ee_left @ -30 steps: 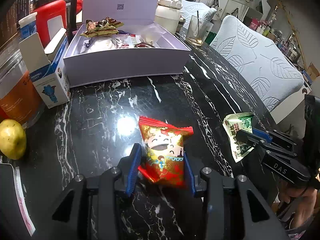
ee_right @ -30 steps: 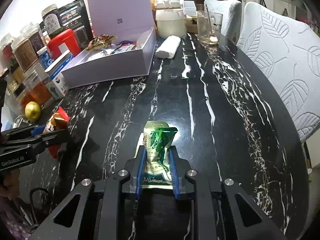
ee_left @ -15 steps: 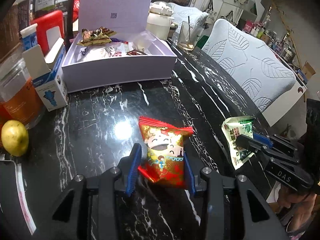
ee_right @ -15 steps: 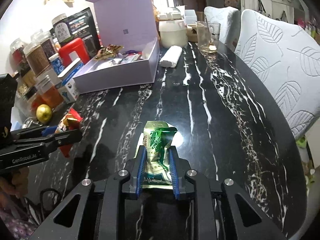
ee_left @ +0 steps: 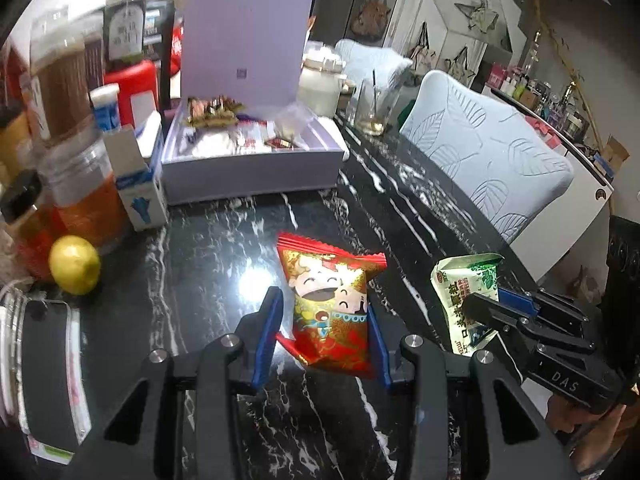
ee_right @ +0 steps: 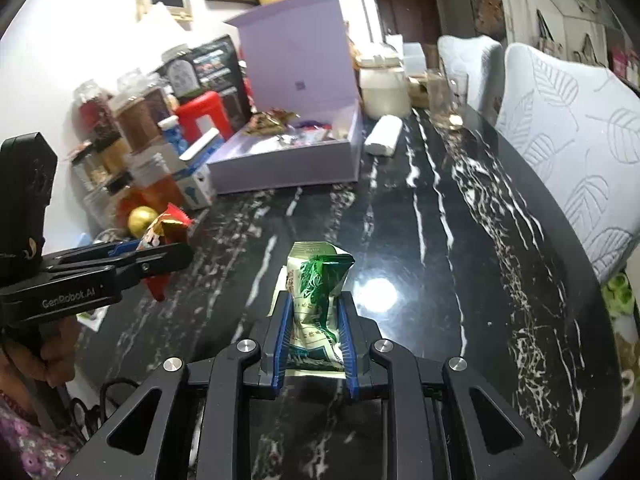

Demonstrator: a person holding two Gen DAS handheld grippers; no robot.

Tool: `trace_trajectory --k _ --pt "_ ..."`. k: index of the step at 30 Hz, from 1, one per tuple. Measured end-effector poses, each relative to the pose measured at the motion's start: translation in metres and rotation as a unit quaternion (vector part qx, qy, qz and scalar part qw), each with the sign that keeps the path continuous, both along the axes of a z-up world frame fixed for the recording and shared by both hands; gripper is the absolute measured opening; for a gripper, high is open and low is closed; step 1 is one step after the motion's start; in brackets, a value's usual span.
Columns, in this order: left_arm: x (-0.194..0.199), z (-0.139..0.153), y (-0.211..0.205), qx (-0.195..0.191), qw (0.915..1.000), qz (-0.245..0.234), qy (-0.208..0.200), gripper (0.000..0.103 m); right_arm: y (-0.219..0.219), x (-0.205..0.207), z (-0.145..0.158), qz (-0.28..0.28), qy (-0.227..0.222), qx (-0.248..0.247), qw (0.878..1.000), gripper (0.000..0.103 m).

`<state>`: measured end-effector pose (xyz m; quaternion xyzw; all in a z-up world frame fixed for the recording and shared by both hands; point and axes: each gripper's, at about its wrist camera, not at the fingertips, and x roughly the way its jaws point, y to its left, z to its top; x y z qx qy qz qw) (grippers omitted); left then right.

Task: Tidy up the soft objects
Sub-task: 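Lift the red chip bag in the left tool and green packet in the right toward the box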

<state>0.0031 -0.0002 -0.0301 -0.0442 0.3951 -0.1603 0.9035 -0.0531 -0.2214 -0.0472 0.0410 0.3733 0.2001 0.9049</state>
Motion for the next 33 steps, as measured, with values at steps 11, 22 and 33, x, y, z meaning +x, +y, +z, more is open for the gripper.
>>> trace_trajectory --k 11,22,33 --pt "-0.011 0.049 -0.006 0.007 0.9968 -0.007 -0.079 0.040 0.001 -0.006 0.040 0.025 -0.064 0.002 0.998 0.022" --pt "0.016 0.091 -0.009 0.017 0.9901 -0.010 -0.139 0.040 -0.006 0.018 0.078 0.022 -0.119 0.011 0.993 0.022" --pt "0.064 0.121 -0.004 0.016 0.9844 -0.004 -0.175 0.040 0.000 0.065 0.105 0.039 -0.148 0.024 0.988 0.022"
